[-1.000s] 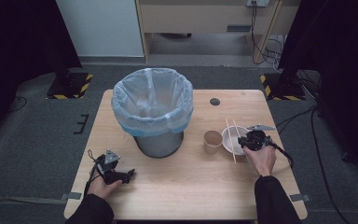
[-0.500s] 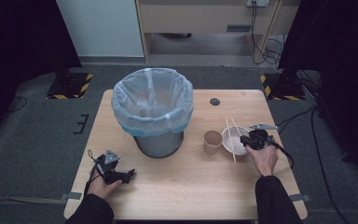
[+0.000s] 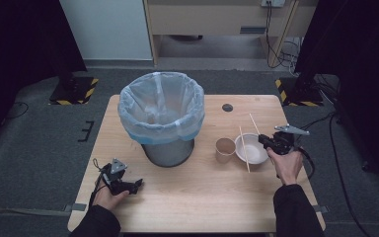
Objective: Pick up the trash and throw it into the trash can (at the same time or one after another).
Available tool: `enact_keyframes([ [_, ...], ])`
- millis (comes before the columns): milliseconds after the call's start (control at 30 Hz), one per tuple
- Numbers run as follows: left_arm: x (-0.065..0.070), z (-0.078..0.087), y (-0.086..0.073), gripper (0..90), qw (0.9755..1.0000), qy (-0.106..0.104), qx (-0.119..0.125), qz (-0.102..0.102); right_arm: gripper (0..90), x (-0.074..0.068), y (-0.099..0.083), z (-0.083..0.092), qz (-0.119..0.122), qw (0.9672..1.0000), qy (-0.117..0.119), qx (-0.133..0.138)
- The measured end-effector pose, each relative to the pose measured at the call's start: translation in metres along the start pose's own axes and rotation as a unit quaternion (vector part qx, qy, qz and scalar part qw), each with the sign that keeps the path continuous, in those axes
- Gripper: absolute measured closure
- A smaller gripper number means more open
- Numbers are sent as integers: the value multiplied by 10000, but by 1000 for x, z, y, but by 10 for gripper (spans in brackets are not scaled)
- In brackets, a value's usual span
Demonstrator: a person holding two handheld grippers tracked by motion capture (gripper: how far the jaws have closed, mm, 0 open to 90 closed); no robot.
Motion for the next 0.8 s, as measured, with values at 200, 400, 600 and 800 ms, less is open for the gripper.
enact_keyframes([
  [200,0,0,0,0,10000,0,-1,-3,857,2,17,16,-103,9991,88,392],
  [400,0,0,0,0,10000,-4,2,4,857,3,28,27,-137,9977,182,636],
  [600,0,0,0,0,10000,-4,4,5,857,-8,47,40,-34,9942,360,1012],
  [800,0,0,0,0,10000,-4,2,4,857,-22,64,52,27,9888,616,1358],
])
Point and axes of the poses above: each handheld gripper's, and its own axes: z roughly backward along the jaws, y roughly out of its top, x roughly to its right, the point moved 8 cm from there along -z, roughly forward along the jaws, and after that the axes turned 9 degrees about z, right-handed, at the moved point
